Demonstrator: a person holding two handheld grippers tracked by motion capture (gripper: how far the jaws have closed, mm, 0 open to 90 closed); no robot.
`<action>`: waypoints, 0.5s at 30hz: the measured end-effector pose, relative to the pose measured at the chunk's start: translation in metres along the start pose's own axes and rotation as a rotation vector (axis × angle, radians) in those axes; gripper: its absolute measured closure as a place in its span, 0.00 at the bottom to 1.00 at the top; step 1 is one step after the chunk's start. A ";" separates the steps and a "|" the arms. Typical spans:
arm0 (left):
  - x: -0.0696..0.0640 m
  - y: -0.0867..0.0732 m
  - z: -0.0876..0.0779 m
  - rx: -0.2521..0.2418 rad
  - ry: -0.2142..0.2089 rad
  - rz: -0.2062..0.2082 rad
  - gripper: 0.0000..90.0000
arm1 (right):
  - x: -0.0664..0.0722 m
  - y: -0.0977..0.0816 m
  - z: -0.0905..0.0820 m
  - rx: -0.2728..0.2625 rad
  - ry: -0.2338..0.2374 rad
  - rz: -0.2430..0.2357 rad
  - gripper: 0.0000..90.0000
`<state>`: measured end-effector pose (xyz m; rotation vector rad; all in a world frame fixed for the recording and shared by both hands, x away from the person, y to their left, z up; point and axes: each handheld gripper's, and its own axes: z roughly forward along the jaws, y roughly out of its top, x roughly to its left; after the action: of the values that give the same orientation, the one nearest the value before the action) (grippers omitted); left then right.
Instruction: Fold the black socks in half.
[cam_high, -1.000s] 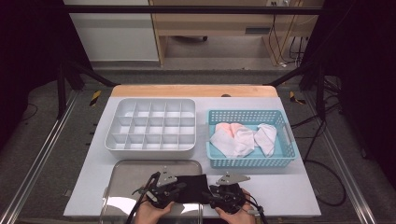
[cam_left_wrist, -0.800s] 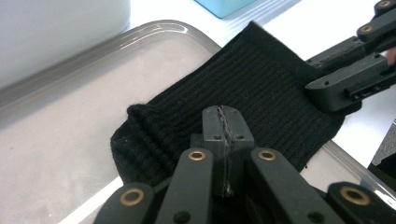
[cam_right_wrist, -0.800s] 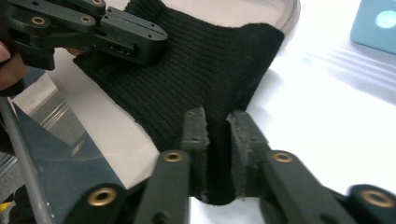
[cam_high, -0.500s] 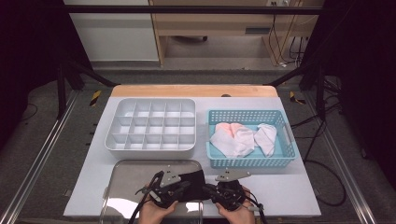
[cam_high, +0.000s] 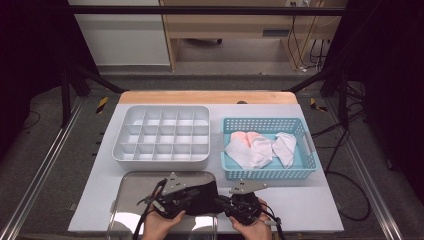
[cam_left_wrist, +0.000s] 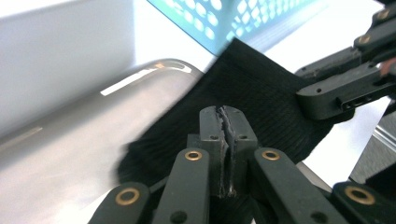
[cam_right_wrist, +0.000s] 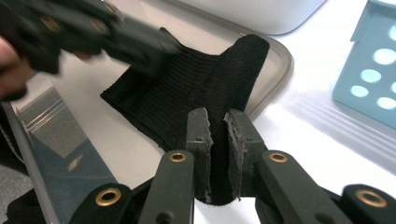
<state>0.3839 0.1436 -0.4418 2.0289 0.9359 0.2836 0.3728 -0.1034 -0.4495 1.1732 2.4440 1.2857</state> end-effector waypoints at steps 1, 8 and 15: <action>0.004 -0.001 -0.006 -0.007 0.016 -0.004 0.96 | 0.000 0.000 0.000 -0.002 0.000 -0.002 0.89; 0.024 -0.026 -0.021 0.012 0.071 -0.062 0.98 | -0.001 0.000 0.000 0.002 -0.007 -0.003 0.89; 0.019 -0.037 -0.010 0.067 0.037 -0.061 0.98 | 0.000 0.002 0.000 -0.008 -0.003 -0.003 0.89</action>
<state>0.3732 0.1762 -0.4679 2.0580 1.0405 0.2613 0.3738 -0.1027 -0.4479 1.1685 2.4347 1.2909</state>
